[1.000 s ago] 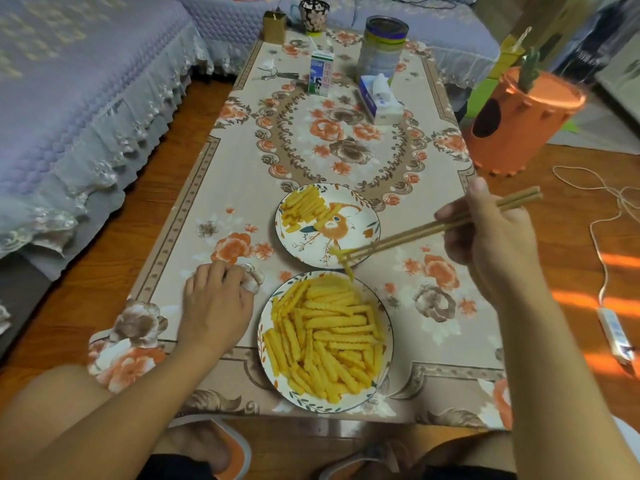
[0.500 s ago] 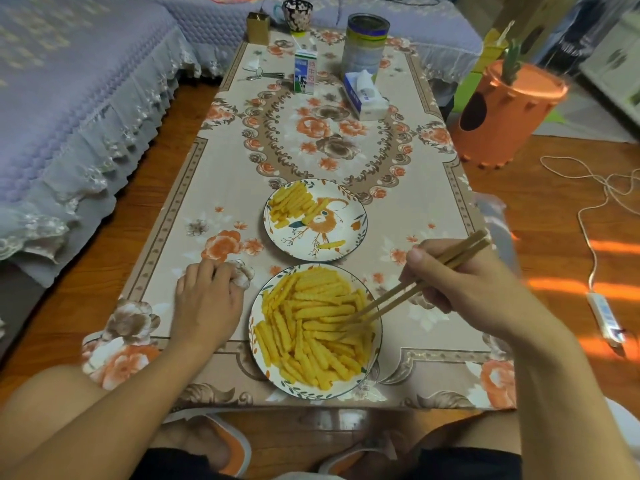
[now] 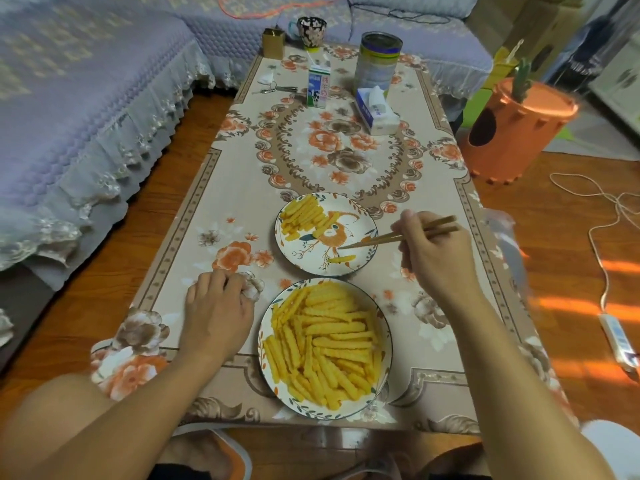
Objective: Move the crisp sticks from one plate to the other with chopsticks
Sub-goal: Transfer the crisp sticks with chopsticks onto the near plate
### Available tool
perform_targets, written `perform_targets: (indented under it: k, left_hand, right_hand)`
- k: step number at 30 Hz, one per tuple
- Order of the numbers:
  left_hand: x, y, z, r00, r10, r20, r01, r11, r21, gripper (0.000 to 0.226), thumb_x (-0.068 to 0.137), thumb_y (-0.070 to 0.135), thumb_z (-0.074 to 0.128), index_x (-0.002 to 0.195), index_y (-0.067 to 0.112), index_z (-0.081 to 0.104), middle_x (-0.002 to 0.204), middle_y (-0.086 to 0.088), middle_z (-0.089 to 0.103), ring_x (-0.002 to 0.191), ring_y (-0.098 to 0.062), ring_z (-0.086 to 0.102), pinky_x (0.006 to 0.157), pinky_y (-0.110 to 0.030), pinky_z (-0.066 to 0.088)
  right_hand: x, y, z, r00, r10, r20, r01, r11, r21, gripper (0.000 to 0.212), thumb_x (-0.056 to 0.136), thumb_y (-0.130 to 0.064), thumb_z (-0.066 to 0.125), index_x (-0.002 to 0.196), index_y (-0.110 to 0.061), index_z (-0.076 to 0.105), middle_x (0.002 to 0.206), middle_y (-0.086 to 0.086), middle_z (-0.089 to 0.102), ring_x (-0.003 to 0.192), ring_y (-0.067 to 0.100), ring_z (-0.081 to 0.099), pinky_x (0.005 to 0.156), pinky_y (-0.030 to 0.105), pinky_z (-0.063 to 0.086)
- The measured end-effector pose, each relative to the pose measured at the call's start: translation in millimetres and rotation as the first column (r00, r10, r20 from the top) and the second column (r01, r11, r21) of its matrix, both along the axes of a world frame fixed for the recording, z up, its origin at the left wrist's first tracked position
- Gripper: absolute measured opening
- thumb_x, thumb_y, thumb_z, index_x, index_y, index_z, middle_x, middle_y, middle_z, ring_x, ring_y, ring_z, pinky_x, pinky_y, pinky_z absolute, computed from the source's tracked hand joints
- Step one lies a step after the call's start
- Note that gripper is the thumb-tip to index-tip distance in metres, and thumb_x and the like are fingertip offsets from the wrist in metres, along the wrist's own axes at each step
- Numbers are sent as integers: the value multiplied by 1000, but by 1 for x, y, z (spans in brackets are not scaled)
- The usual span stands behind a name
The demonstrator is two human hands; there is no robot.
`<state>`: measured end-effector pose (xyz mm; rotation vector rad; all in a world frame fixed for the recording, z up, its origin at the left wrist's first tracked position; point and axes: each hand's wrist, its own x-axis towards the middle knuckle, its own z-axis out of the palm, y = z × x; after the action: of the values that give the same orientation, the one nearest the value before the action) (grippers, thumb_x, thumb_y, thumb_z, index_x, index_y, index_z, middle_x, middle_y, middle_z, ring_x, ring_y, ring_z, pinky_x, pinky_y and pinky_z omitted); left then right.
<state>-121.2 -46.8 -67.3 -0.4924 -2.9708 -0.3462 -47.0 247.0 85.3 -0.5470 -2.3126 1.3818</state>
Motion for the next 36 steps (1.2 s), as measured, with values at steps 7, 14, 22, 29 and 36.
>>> perform_targets:
  k: [7, 14, 22, 29, 36]
  left_hand:
    - [0, -1, 0, 1000, 3, 3, -3, 1000, 0, 36, 88, 32, 37, 109, 17, 63, 109, -4, 56, 102, -28, 48, 86, -45, 44]
    - [0, 0, 0, 1000, 5, 2, -5, 1000, -3, 35, 87, 31, 38, 107, 16, 62, 109, -4, 55, 102, -28, 48, 86, -45, 43]
    - [1, 1, 2, 1000, 11, 17, -11, 1000, 2, 34, 88, 32, 34, 106, 18, 60, 109, -2, 54, 102, -26, 47, 88, -44, 44]
    - [2, -1, 1, 1000, 14, 22, -14, 1000, 2, 33, 88, 33, 35, 105, 19, 60, 109, -2, 54, 103, -26, 47, 88, -44, 44]
    - [1, -1, 3, 999, 16, 28, -16, 1000, -12, 35, 88, 32, 35, 107, 19, 61, 108, -1, 55, 102, -24, 48, 87, -43, 45]
  right_hand:
    - [-18, 10, 4, 956, 219, 196, -248, 959, 135, 33, 106, -28, 53, 87, -13, 75, 64, 10, 63, 50, 14, 56, 49, 23, 43]
    - [-28, 12, -16, 994, 50, 95, -55, 997, 59, 53, 109, -43, 41, 83, -6, 69, 61, 7, 61, 48, 11, 53, 53, 31, 43]
    - [12, -9, 33, 999, -35, -28, 27, 965, -259, 59, 110, -43, 36, 80, -4, 68, 54, 5, 58, 44, 17, 53, 45, 31, 42]
    - [10, -51, 29, 947, 315, 55, -311, 948, -65, 53, 109, -38, 39, 78, -9, 70, 55, -9, 58, 50, 4, 50, 52, 18, 40]
    - [-21, -49, 29, 869, 462, 174, -484, 867, 115, 46, 108, -41, 46, 81, -18, 74, 64, 1, 60, 57, 8, 50, 60, 31, 42]
